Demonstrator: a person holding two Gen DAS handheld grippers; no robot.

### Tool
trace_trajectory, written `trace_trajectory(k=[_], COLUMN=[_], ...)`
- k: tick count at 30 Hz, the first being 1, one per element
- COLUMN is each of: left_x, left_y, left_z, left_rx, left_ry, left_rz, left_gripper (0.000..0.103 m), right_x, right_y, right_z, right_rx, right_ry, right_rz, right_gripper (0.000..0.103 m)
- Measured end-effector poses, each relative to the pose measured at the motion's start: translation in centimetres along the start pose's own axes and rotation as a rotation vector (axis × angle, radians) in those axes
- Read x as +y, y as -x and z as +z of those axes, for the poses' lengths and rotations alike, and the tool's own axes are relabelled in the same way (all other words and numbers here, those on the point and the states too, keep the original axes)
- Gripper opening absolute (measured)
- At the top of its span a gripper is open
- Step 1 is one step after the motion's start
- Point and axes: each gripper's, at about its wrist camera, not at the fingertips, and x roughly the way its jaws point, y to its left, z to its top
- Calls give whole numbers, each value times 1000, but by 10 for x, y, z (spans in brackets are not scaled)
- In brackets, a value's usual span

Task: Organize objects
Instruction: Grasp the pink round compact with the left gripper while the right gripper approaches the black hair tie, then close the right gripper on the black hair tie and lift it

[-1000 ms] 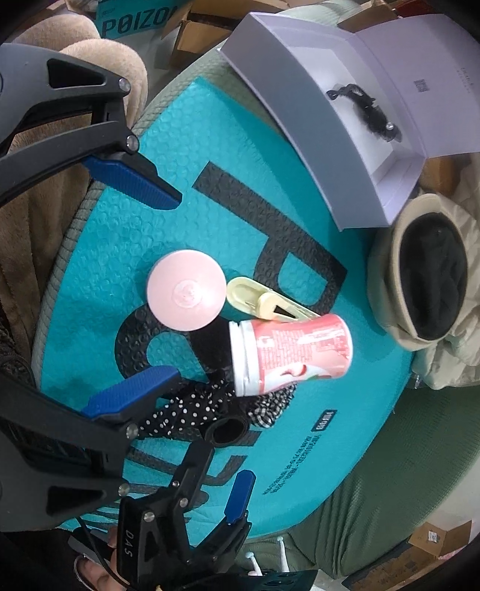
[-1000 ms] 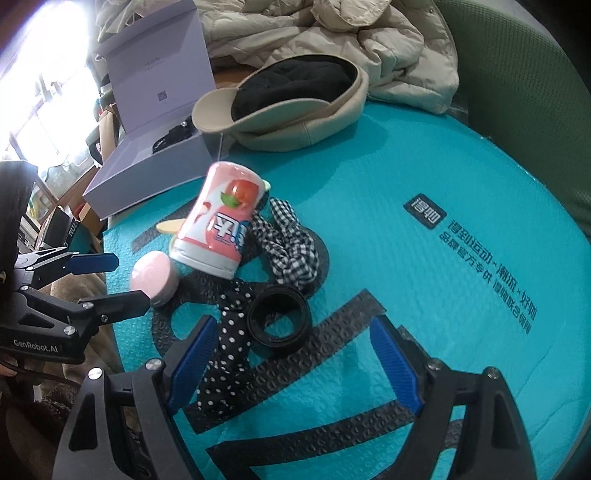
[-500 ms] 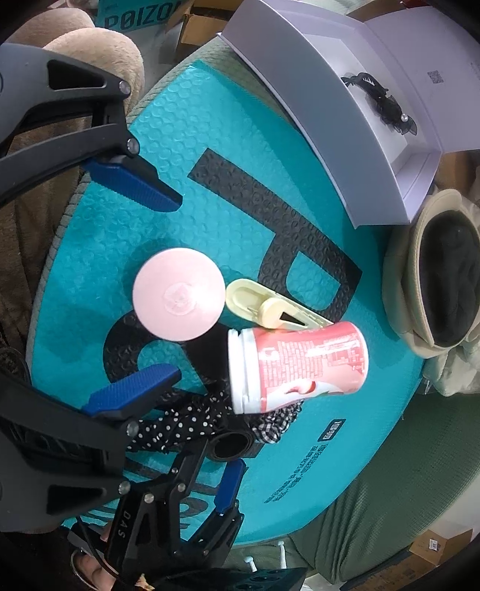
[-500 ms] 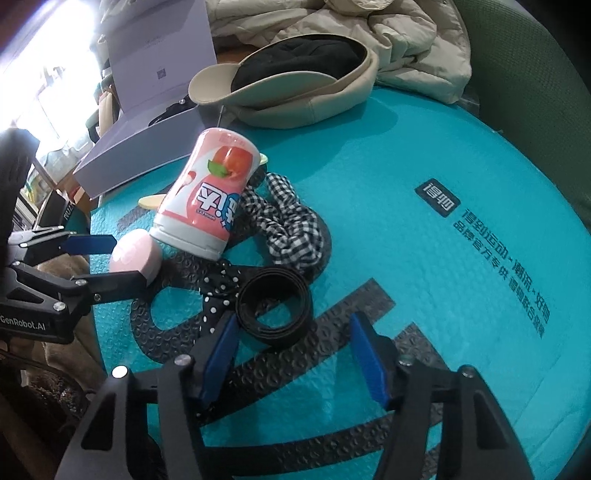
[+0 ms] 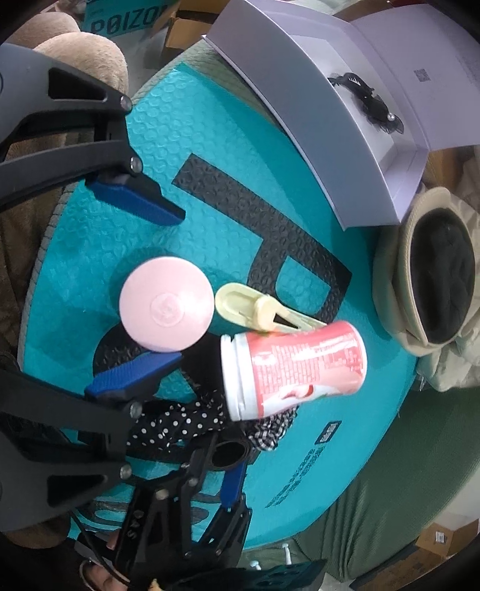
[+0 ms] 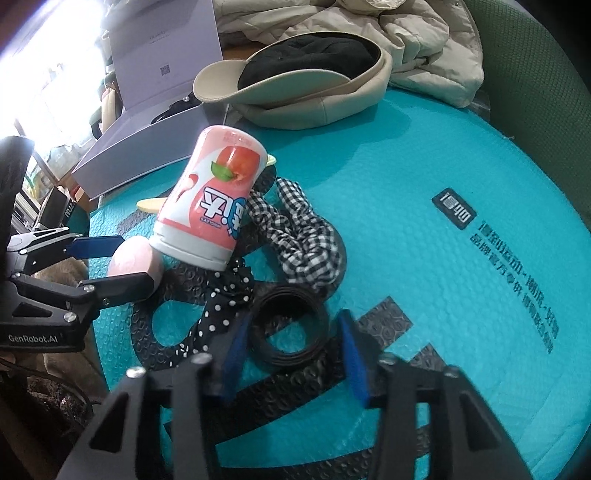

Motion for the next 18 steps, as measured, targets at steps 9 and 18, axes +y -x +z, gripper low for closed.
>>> trace_trajectory(k=[9, 18], left_x=[-5, 0], left_y=[3, 10], left_z=[-7, -6], left_rx=[-32, -41], left_ry=[-62, -47], left_rz=[14, -11], left_gripper=[50, 50], right_x=[3, 3], right_y=[6, 21], right_z=[-1, -2], right_rx=[4, -10], right_ry=[9, -1], right_rz=[-28, -34], right_gripper=[42, 42])
